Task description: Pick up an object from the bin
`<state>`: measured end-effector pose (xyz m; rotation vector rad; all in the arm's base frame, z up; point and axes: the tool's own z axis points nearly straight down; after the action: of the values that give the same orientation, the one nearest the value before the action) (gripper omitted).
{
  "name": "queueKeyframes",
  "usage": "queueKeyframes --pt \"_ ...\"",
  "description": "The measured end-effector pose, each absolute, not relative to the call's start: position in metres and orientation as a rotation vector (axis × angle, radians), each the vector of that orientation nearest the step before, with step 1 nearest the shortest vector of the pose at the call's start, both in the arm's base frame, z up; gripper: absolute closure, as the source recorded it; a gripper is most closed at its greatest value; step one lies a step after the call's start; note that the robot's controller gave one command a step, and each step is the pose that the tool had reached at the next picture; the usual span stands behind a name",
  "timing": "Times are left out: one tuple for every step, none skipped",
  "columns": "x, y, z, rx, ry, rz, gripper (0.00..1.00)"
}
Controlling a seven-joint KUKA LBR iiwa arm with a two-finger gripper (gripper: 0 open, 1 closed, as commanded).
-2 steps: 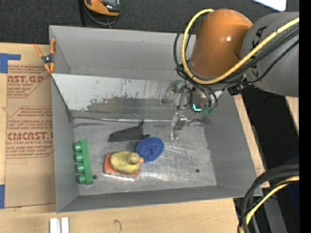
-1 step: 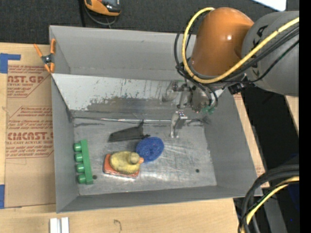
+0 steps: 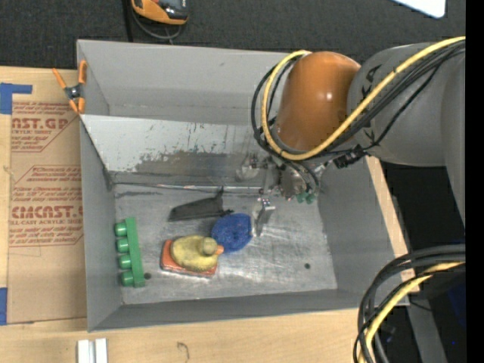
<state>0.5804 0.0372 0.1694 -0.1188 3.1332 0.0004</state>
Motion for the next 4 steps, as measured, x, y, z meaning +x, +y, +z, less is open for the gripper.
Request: queueKeyframes --pt "0.555 0.067 0.16 -0.338 3.125 0.002 0.0" --pt "0.562 0.047 0.115 -0.324 3.121 0.002 0.0" --pt "0.548 0.047 0.07 -0.253 3.125 0.001 0.0" --pt "0.556 0.049 0.075 -0.105 3.134 0.002 1.0"
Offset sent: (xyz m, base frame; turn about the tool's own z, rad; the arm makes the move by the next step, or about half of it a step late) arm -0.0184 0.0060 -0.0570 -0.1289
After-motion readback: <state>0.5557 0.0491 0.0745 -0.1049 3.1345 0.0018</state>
